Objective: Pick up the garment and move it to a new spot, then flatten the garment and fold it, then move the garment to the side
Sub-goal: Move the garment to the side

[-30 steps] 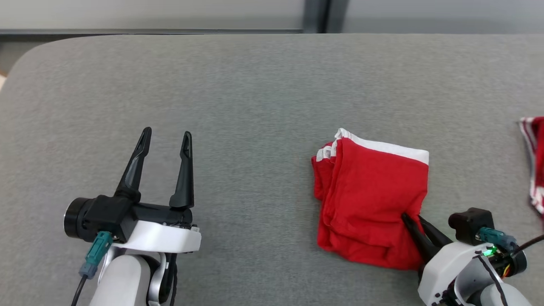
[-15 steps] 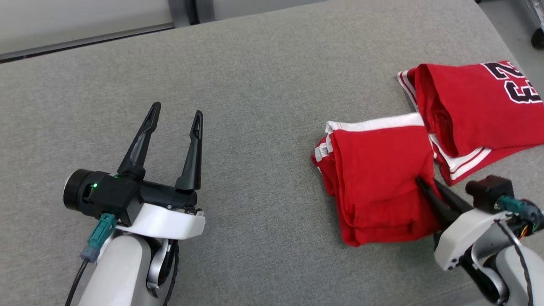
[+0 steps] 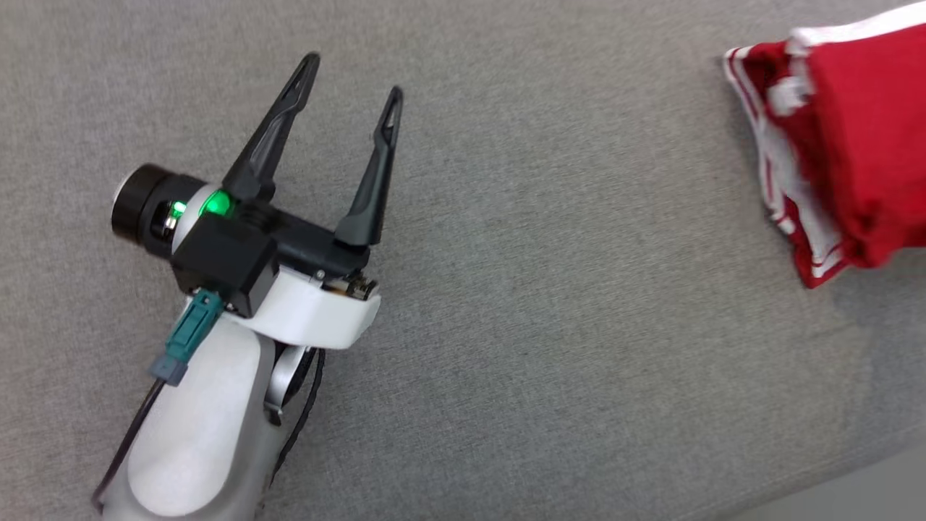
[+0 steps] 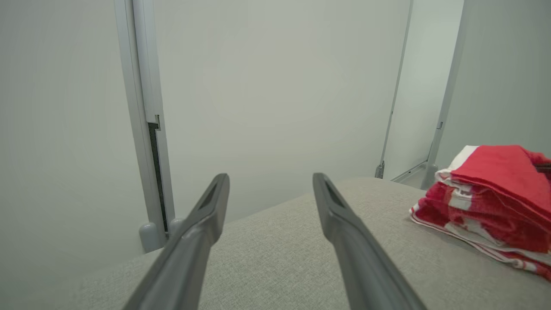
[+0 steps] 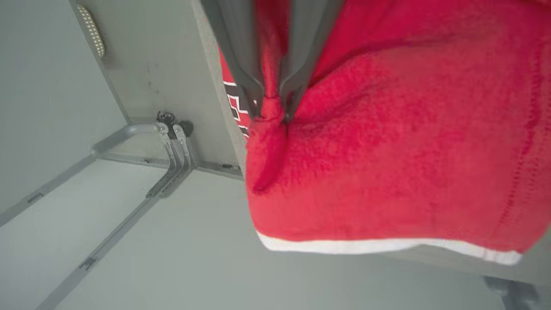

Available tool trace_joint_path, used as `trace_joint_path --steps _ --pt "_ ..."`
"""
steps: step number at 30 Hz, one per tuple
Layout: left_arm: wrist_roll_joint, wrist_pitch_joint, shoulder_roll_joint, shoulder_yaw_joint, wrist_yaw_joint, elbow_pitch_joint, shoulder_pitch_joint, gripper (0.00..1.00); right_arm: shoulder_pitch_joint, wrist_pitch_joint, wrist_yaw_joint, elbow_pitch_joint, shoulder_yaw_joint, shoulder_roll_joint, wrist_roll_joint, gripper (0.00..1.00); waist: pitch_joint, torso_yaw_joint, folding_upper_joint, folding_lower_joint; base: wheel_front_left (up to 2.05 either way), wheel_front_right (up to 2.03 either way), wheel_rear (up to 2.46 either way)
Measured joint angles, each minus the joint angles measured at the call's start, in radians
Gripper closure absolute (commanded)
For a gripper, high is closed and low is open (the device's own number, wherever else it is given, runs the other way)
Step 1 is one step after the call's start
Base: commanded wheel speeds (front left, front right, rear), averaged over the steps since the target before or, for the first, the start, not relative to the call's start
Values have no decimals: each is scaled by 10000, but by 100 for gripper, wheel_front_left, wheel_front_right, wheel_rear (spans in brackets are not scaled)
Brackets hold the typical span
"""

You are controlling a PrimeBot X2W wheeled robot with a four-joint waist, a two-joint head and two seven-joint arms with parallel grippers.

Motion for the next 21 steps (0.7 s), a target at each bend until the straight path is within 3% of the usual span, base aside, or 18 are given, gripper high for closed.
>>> trace_joint_path --steps 3,7,8,9,10,16,21 --pt "117 58 31 -261 -153 40 -629 0 -342 -96 0 1080 -424 -217 272 100 603 188 0 0 0 0 0" --pt "203 63 15 -487 -240 104 -1017 0 -754 -263 -2 2151 -535 117 686 100 1126 399 0 0 0 0 0" --pt "221 61 15 -510 -249 123 -1055 0 -862 -387 -2 2406 -560 249 786 69 1227 452 0 0 0 0 0" --pt "221 59 31 -516 -251 157 -1096 0 -961 -516 -2 2633 -575 380 909 46 1317 504 0 0 0 0 0" --pt "221 50 59 -512 -249 176 -1146 0 -1101 -851 -2 3003 -554 596 1007 0 1421 582 0 0 0 0 0" --pt "29 -33 217 -370 -123 414 -642 0 -868 -2249 -12 3864 -614 1060 1208 0 1038 498 0 0 0 0 0" --pt "-274 -121 249 -130 115 629 199 0 -46 -2752 -12 3843 -823 1381 1166 0 367 398 0 0 0 0 0"
